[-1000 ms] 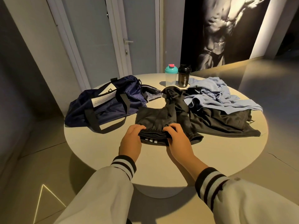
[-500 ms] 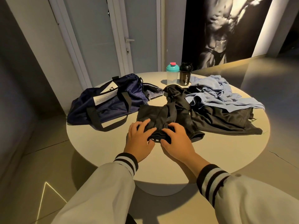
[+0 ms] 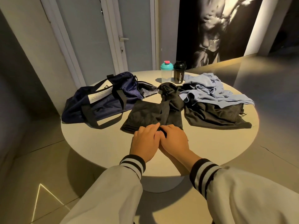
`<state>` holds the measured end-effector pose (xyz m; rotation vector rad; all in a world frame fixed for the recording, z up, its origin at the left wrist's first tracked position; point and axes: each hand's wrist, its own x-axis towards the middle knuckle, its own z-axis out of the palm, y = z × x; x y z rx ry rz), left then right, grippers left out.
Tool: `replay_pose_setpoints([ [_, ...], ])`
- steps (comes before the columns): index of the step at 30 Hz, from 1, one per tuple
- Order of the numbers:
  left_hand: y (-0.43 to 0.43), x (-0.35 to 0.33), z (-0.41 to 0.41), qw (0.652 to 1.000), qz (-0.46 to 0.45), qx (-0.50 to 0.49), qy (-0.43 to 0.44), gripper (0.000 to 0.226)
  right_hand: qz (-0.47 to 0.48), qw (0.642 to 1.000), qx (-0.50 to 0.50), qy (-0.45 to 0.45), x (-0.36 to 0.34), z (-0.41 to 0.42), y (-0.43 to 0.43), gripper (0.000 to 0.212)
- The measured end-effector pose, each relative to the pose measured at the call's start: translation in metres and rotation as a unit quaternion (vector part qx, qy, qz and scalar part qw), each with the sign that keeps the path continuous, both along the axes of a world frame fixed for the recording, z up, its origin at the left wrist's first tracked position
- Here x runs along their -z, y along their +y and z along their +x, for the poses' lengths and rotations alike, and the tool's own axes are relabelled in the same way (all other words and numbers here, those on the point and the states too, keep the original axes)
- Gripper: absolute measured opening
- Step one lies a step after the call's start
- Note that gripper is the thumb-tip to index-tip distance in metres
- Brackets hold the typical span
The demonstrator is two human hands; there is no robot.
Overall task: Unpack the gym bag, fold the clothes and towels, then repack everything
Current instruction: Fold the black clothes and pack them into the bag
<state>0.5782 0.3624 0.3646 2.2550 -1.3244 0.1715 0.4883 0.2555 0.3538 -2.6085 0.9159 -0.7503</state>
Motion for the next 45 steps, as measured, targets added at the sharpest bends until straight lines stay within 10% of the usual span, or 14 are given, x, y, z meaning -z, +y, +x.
replay_pose_setpoints([
  [6,-0.005,0.001,-0.008,0.997,0.003,-0.032,0.072,0.03,0.095,0.987,-0.065,-0.115,-0.022,-0.014,0.0,0.034],
  [13,-0.004,0.01,0.002,0.983,-0.081,-0.006,0.164,0.037,-0.088,0.995,-0.033,-0.039,-0.024,-0.021,-0.024,0.034],
  [18,-0.006,0.007,0.011,0.983,-0.073,-0.11,0.126,0.04,0.009,0.995,-0.01,0.1,-0.006,-0.03,-0.032,0.051],
  [23,-0.006,0.005,-0.01,0.995,0.06,-0.058,-0.06,0.058,-0.031,0.998,-0.037,0.031,0.005,-0.032,-0.025,0.044],
  [31,0.0,0.003,-0.01,0.997,0.04,0.057,0.028,0.042,-0.128,0.991,-0.024,-0.031,0.009,-0.036,-0.018,0.034],
  [37,0.006,0.002,-0.011,0.998,0.023,0.053,0.014,0.041,-0.116,0.993,0.004,-0.019,0.006,-0.043,-0.01,0.057],
  [45,0.008,0.002,-0.02,0.996,0.062,0.07,-0.007,0.049,-0.02,0.999,0.029,-0.015,0.002,-0.05,-0.013,0.037],
])
